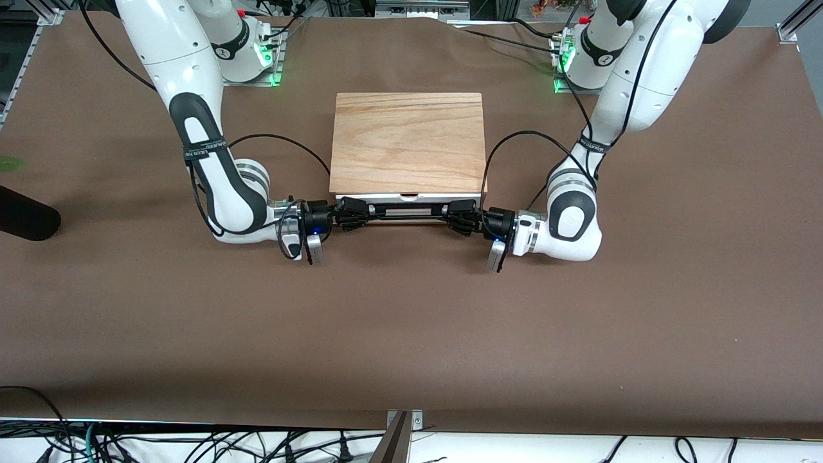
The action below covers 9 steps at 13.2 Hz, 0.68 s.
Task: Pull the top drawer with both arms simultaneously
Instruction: 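Pull the handle outward from the cabinet with both grippers together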
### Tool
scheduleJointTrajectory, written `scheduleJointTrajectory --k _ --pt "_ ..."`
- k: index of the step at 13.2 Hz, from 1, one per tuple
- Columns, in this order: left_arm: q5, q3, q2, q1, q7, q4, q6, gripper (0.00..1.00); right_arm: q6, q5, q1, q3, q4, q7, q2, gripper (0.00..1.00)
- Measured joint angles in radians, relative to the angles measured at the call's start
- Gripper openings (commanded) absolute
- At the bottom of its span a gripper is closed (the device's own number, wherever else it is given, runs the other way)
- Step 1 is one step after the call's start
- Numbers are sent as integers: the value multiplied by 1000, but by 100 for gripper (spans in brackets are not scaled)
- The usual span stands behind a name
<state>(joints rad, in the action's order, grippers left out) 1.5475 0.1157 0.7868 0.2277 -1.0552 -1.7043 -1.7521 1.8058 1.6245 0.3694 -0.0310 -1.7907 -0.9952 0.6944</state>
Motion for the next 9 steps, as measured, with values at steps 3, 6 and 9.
scheduleJointTrajectory --k 3,6,9 --pt "-2 -9 32 0 64 66 -7 9 -1 -7 -4 -7 79 37 43 0" --pt "-13 -23 84 1 143 165 0 9 -6 -10 -12 -12 179 73 103 0" --pt "-18 -36 130 3 198 250 2 9 -1 -10 -19 -13 263 112 150 0"
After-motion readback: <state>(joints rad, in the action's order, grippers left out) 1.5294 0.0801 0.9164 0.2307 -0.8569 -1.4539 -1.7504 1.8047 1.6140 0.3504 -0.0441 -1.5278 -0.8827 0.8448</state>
